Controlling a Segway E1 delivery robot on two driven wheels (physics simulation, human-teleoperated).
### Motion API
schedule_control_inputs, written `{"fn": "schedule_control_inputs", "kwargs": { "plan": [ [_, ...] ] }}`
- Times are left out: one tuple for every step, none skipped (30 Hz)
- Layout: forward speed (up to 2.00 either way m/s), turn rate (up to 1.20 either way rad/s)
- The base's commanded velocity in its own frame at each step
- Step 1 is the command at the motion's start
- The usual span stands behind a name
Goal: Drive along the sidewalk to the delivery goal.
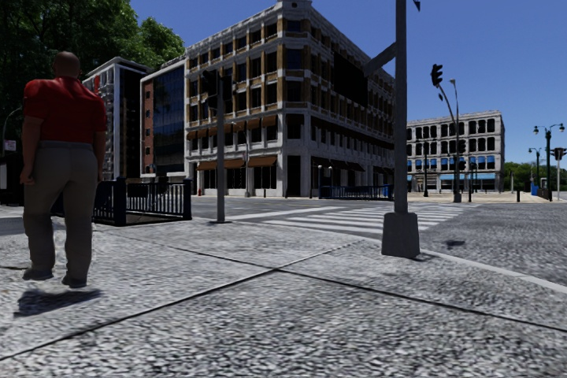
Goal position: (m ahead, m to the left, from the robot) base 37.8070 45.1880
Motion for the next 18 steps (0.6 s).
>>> {"fn": "schedule_control_inputs", "kwargs": {
  "plan": [
    [1.32,0.26],
    [1.32,0.26],
    [1.32,0.40],
    [1.32,0.55],
    [1.32,0.70],
    [1.32,0.78],
    [1.32,0.78],
    [1.32,0.83],
    [1.32,0.84],
    [1.32,0.84],
    [1.32,0.84],
    [1.32,0.84],
    [1.32,0.84],
    [1.32,0.84],
    [1.32,0.84],
    [1.32,0.84],
    [1.32,0.84],
    [1.32,0.84]
  ]
}}
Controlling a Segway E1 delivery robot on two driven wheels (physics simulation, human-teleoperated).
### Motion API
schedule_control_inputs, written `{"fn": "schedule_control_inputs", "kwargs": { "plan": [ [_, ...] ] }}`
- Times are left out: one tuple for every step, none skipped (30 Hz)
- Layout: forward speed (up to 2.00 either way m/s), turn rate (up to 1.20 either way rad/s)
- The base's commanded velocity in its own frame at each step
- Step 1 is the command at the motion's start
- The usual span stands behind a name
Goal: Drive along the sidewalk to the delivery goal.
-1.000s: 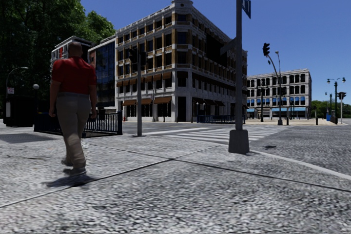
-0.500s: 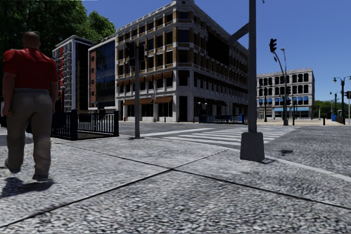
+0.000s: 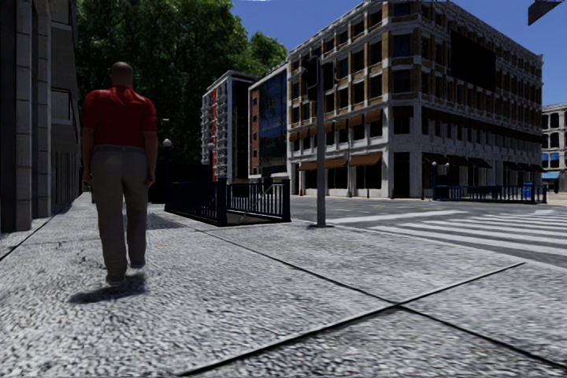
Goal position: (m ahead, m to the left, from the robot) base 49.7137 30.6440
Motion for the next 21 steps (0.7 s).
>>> {"fn": "schedule_control_inputs", "kwargs": {
  "plan": [
    [1.32,0.84],
    [1.32,0.84],
    [1.32,0.84],
    [1.32,0.81],
    [1.32,0.74],
    [1.32,0.69],
    [1.32,0.67],
    [1.32,0.67],
    [1.32,0.67],
    [1.32,0.67],
    [1.32,0.64],
    [1.32,0.62],
    [1.32,0.61],
    [1.32,0.61],
    [1.32,0.61],
    [1.32,0.61],
    [1.32,0.64],
    [1.32,0.71],
    [1.32,0.74],
    [1.32,0.74],
    [1.32,0.74]
  ]
}}
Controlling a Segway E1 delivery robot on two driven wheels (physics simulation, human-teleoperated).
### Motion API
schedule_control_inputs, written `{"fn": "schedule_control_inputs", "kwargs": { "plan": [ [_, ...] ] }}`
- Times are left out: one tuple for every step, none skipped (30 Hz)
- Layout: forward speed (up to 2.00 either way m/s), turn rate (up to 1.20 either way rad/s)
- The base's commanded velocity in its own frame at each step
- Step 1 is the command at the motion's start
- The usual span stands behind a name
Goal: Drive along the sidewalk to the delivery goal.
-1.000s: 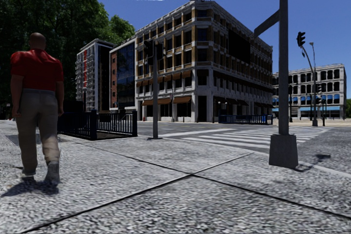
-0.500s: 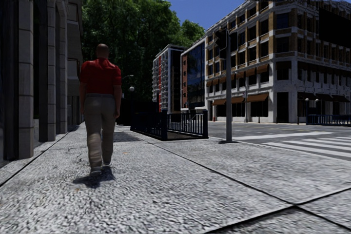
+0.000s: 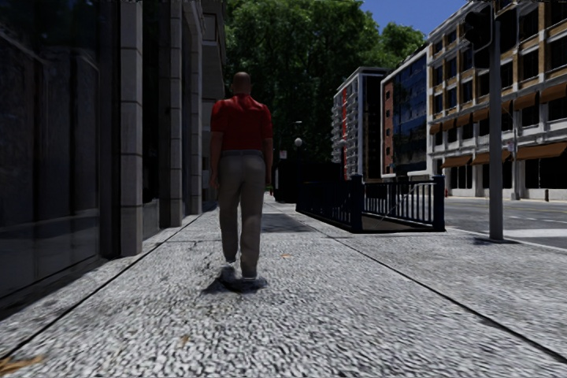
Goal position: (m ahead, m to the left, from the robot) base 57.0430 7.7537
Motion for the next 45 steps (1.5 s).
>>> {"fn": "schedule_control_inputs", "kwargs": {
  "plan": [
    [1.32,0.74],
    [1.32,0.74],
    [1.32,0.74],
    [1.32,0.74],
    [1.32,0.74],
    [1.32,0.71],
    [1.32,0.71],
    [1.32,0.23],
    [1.32,0.00],
    [1.32,0.00],
    [1.32,0.00],
    [1.32,0.00],
    [1.32,0.00],
    [1.32,0.00],
    [1.32,0.00],
    [1.32,0.00],
    [1.32,0.00],
    [1.32,0.00],
    [1.32,0.00],
    [1.32,0.00],
    [1.32,-0.43],
    [1.32,-0.67],
    [1.32,-0.67],
    [1.31,-0.78],
    [1.31,-0.82],
    [1.31,-0.78],
    [1.31,-0.02],
    [1.31,-0.02],
    [1.31,0.00],
    [1.31,0.00],
    [1.31,0.00],
    [1.31,0.00],
    [1.31,0.00],
    [1.31,0.00],
    [1.31,0.00],
    [1.31,0.00],
    [1.31,0.00],
    [1.31,0.00],
    [1.31,0.00],
    [1.31,0.00],
    [1.31,0.00],
    [1.31,0.00],
    [1.31,0.00],
    [1.31,0.00],
    [1.31,0.00]
  ]
}}
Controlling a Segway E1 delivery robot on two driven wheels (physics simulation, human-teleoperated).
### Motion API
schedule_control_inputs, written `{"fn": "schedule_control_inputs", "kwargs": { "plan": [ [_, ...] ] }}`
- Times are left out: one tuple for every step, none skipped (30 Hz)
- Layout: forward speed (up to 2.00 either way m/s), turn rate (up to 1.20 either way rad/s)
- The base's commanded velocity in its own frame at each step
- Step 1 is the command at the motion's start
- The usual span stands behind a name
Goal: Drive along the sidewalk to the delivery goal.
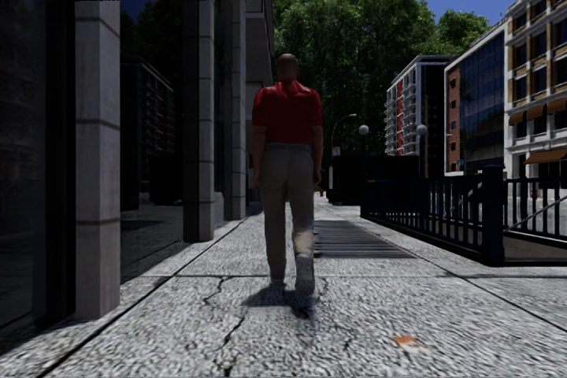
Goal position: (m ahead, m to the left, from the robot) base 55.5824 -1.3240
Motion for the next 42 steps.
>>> {"fn": "schedule_control_inputs", "kwargs": {
  "plan": [
    [1.31,0.00],
    [1.31,0.00],
    [1.31,0.00],
    [1.31,0.00],
    [1.31,0.00],
    [1.31,0.00],
    [1.31,0.00],
    [1.31,0.00],
    [1.31,0.00],
    [1.31,0.00],
    [1.31,0.00],
    [1.31,0.00],
    [1.31,0.00],
    [1.31,0.00],
    [1.31,0.00],
    [1.31,0.00],
    [1.31,0.00],
    [1.31,0.00],
    [1.31,0.00],
    [1.31,0.00],
    [1.31,0.00],
    [1.31,0.00],
    [1.31,0.00],
    [1.31,0.00],
    [1.31,0.00],
    [1.31,0.00],
    [1.31,0.00],
    [1.31,0.00],
    [1.31,0.00],
    [1.31,0.00],
    [1.31,0.00],
    [1.31,0.00],
    [1.31,0.00],
    [1.31,0.00],
    [1.31,0.00],
    [1.31,0.00],
    [1.31,0.00],
    [1.31,0.00],
    [1.31,0.00],
    [1.31,0.00],
    [1.31,0.00],
    [1.31,0.00]
  ]
}}
